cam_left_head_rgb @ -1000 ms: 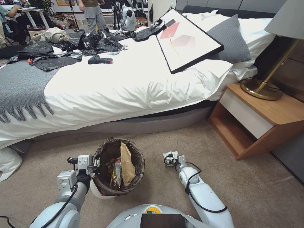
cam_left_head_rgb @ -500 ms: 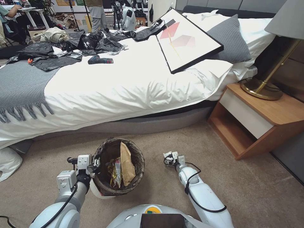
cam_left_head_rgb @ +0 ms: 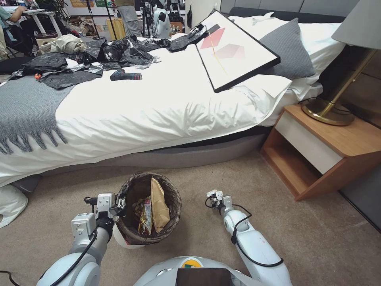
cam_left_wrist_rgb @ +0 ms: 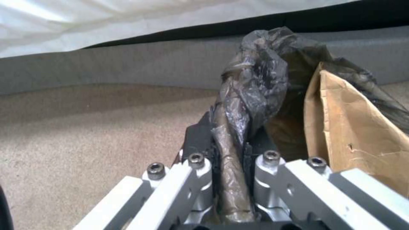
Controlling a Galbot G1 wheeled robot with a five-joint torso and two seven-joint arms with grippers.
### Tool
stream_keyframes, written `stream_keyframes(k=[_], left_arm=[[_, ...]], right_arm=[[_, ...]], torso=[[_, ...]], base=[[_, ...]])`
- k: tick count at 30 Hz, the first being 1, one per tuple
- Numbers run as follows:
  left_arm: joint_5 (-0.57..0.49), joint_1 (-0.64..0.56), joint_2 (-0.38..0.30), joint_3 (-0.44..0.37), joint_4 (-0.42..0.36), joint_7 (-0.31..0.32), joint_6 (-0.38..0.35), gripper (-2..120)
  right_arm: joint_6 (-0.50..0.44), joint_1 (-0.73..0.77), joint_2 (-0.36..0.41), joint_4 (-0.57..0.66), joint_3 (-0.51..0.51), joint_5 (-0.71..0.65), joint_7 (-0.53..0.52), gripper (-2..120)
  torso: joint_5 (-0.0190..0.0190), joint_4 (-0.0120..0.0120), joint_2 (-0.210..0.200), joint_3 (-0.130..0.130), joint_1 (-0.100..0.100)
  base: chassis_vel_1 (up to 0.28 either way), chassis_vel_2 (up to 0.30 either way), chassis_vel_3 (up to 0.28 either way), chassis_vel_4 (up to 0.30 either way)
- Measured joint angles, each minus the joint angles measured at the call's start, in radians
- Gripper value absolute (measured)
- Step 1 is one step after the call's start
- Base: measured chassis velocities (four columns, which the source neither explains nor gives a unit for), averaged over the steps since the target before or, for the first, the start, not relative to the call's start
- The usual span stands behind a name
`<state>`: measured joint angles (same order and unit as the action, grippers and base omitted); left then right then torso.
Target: Pick up the trash bin, then pick up the garbage from the floor and place it into the trash bin.
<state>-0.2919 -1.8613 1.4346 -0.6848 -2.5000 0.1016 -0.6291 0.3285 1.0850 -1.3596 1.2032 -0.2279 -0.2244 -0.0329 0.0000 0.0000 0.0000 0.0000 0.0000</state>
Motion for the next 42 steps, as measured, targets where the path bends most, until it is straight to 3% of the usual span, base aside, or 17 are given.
stream_keyframes(k=[5,13,16,20,23,24,27,32,37,42], left_arm=[[0.0,0.002,-0.001,0.002,0.0,-0.001,0.0,7],[0.0,0.003,-0.001,0.003,0.0,-0.001,0.0,7],[-0.001,0.003,-0.002,0.002,0.0,-0.001,0.0,7],[-0.001,0.004,-0.002,0.002,0.0,-0.002,0.0,7],[-0.002,0.005,-0.004,0.003,0.0,-0.002,0.0,7],[-0.002,0.005,-0.004,0.003,0.0,-0.002,0.0,7],[-0.003,0.005,-0.006,0.003,0.0,-0.002,0.0,7],[-0.002,0.004,-0.007,0.004,0.0,-0.002,0.001,7],[-0.001,0.002,-0.008,0.005,0.0,-0.003,0.0,7],[-0.001,0.001,-0.009,0.001,0.0,-0.003,0.0,7]], right_arm=[[-0.001,0.009,0.004,0.018,-0.008,0.0,0.0,0],[-0.005,0.037,0.019,0.102,-0.039,0.004,-0.002,0],[0.002,0.085,0.045,0.252,-0.098,0.001,0.0,0],[0.005,0.105,0.06,0.322,-0.119,-0.001,0.004,0],[0.022,0.156,0.103,0.521,-0.173,-0.021,0.021,0],[0.022,0.156,0.103,0.521,-0.173,-0.021,0.021,0],[0.058,0.186,0.163,0.679,-0.199,-0.098,0.029,0],[0.089,0.194,0.23,0.815,-0.201,-0.172,0.033,0],[0.14,0.167,0.307,1.004,-0.133,-0.289,0.002,0],[0.167,0.118,0.369,1.075,-0.069,-0.361,-0.006,0]], torso=[[0.0,0.0,0.0,0.0,0.0],[0.0001,0.0,0.0,0.0,0.0],[0.0001,0.0,0.0,0.0,0.0],[0.0002,-0.0002,0.0,0.0,0.0],[0.0003,-0.0002,0.0,0.0,0.0],[0.0003,-0.0002,0.0,0.0,0.0],[0.0002,-0.0001,0.0,0.0,0.0],[0.0,0.0,0.0,0.0,0.0],[0.0,0.0001,0.0,0.0,0.0],[-0.0001,0.0003,0.0,0.0,0.0]], base=[[0.0,0.0,0.0,0.0],[0.0,0.0,0.0,0.0],[0.0,0.0,0.0,0.0],[0.0,0.0,0.0,0.0],[0.0,0.0,0.0,0.0],[0.0,0.0,0.0,0.0],[0.0,0.0,0.0,0.0],[0.0,0.0,0.0,0.0],[0.0,0.0,0.0,0.0],[0.0,0.0,0.0,0.0]])
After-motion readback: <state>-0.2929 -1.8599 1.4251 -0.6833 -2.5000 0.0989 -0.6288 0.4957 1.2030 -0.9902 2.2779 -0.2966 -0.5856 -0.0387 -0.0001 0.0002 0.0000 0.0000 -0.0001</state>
